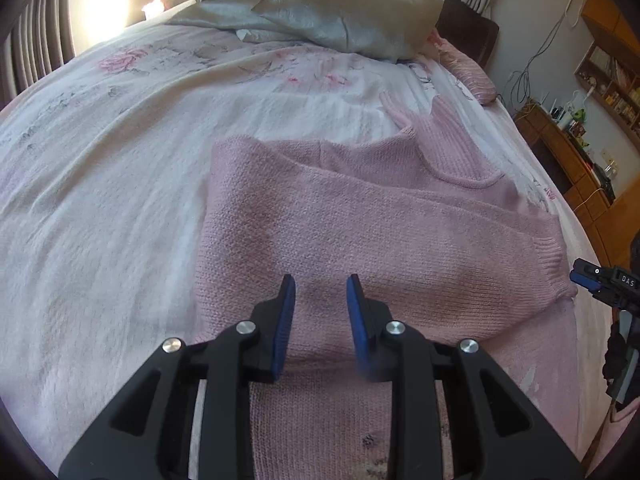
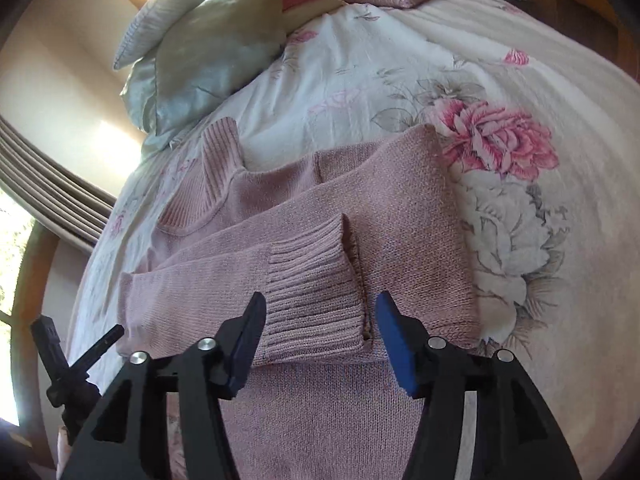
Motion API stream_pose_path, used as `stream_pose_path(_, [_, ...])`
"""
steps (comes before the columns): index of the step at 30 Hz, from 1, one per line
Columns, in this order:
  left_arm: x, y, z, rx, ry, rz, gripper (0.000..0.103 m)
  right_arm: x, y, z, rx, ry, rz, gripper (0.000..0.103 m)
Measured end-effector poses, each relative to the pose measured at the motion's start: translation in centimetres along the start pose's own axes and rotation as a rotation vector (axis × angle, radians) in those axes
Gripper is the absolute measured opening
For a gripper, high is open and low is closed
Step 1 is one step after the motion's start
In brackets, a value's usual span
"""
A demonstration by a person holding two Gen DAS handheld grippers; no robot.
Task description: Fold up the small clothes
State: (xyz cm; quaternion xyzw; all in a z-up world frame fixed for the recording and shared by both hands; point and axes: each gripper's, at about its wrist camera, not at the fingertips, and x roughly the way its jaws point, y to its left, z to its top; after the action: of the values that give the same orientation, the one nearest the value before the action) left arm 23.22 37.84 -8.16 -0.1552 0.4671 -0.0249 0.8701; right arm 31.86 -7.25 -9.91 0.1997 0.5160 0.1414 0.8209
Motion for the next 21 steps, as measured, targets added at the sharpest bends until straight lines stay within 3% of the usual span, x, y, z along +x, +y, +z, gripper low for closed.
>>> stream_pose_path(3, [0.6, -1.6, 0.2, 0.043, 0.023, -0.017, 0.032, 1.1, -0.6, 0.0, 0.039, 0.029, 0.03, 0.033])
stream_pose_path(7, [2.5, -1.8, -0.4, 0.073, 0.067, 0.033, 0.032, 1.3, -0.4, -0.7, -0.02, 0.047, -0.09, 0.008])
stream_pose_path(8, [3.2, -1.4, -0.7, 0.067, 0.088, 0.039, 0.032, 1.5, -0.4, -0.9, -0.038, 0.061, -0.136, 0.006])
stream_pose_path(11, [3.7, -0.6, -1.0, 0.049, 0.085, 0.002, 0.033, 2.0, -0.4, -1.3, -0.084, 0.086, -0.167, 0.005])
stream_pose_path(17, [2.9, -1.2, -0.3, 0.093, 0.103, 0.017, 0.032, 2.6, 2.3, -0.6, -0.192, 0.125, -0.282, 0.008])
stream_pose_path(19, [1.6, -1.6, 0.8, 0.106, 0.066, -0.005, 0.033, 1.8, 3.2, 0.0, -0.212, 0.093, -0.281, 0.02])
stream_pose_path(21, [0.7, -2.3, 2.6, 0.127, 0.022, -0.017, 0.038, 1.1, 4.7, 1.4, -0.229, 0.056, -0.18, 0.034])
